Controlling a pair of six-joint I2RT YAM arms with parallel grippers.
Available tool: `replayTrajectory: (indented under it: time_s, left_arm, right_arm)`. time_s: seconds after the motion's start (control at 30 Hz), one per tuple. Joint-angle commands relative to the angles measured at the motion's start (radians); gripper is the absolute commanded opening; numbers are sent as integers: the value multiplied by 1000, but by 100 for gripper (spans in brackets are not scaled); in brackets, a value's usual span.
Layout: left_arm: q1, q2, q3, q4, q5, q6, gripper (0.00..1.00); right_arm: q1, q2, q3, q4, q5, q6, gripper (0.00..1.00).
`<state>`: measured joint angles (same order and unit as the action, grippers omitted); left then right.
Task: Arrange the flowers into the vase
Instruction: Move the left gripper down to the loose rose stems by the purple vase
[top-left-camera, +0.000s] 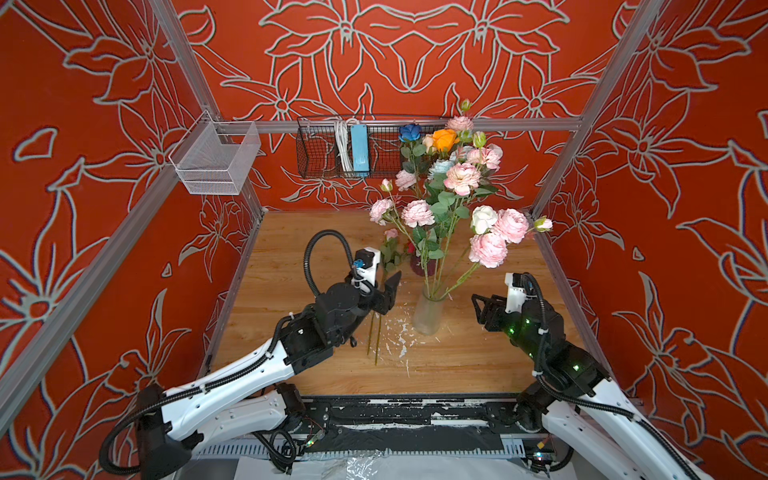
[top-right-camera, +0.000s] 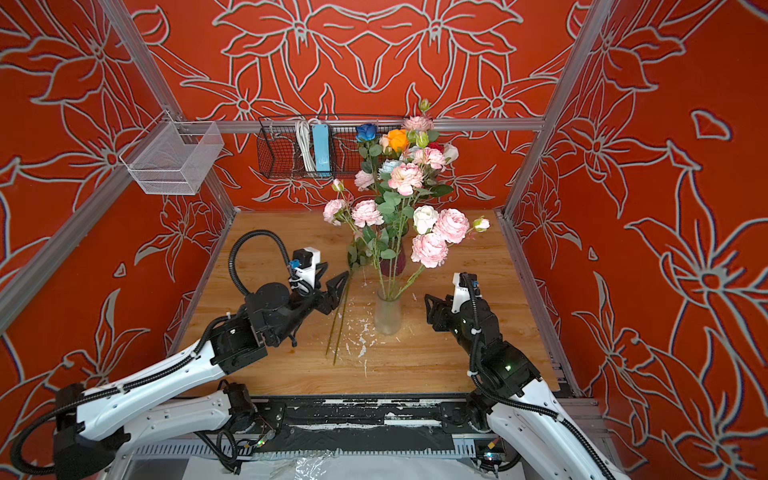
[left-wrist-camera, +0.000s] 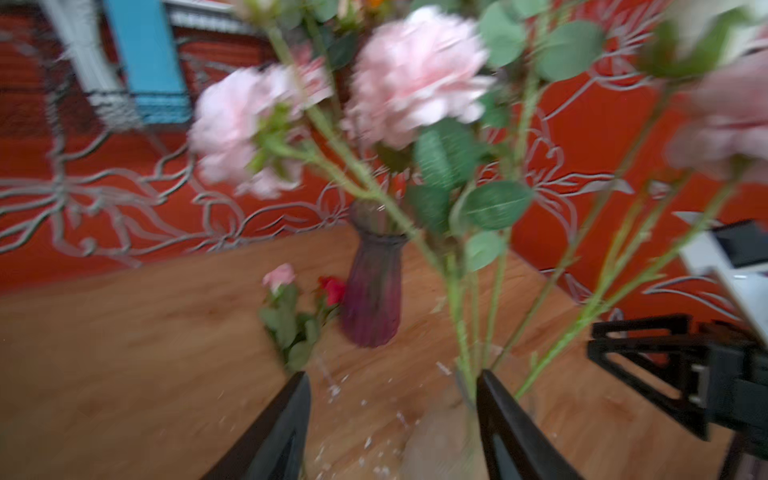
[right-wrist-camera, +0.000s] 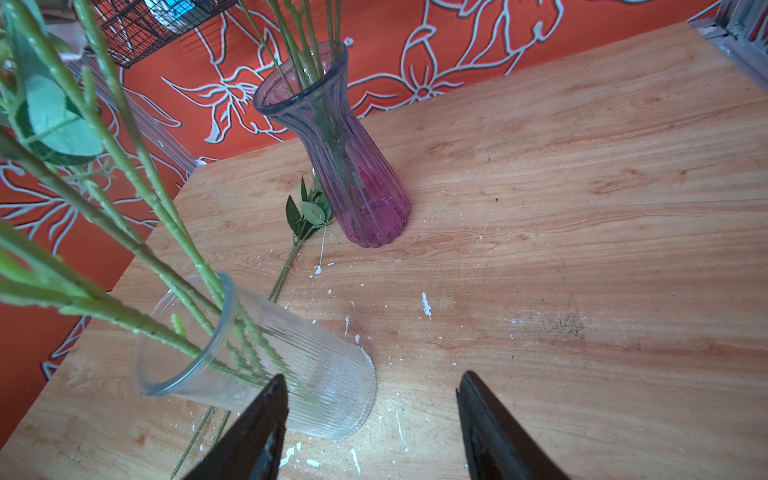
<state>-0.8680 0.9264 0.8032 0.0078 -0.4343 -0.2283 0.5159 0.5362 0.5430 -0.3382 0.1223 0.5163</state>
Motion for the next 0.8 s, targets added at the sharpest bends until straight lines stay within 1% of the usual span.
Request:
replayTrajectory:
  time_s: [0.0, 0.07, 0.1, 0.17, 0.23, 0.3, 0.4, 0.5, 0.63, 0.77]
  left_arm:
    - [130, 9, -67, -298, -53, -345, 63]
    - [245, 47, -109, -343, 108, -411, 62]
    - [283, 81, -121, -347, 150, -434, 62]
    - [330, 161, -123, -332, 236, -426, 60]
    - [335, 252, -87, -341, 261, -421, 59]
    - [335, 332, -42, -327, 327, -392, 59]
    - [336, 417, -11, -258, 402, -403, 59]
    - [335, 477, 6, -215, 434, -415, 58]
    - [336, 522, 26, -234, 402, -408, 58]
    - [336, 522, 24, -246, 387, -399, 58]
  right_arm:
    - [-6, 14, -31, 20, -28, 36, 66]
    - [-5, 24, -46, 39, -32, 47, 66]
    - [-6, 33, -53, 43, -34, 51, 66]
    - [-6, 47, -56, 45, -42, 57, 66]
    - [-6, 54, -58, 46, -52, 59, 66]
    - [-7, 58, -53, 34, -59, 58, 66]
    - [-7, 55, -39, -7, -62, 62, 66]
    - [-8, 43, -23, -62, -61, 58, 66]
    - [-8, 27, -24, -95, -57, 54, 66]
    - [-12, 45, -16, -102, -67, 54, 66]
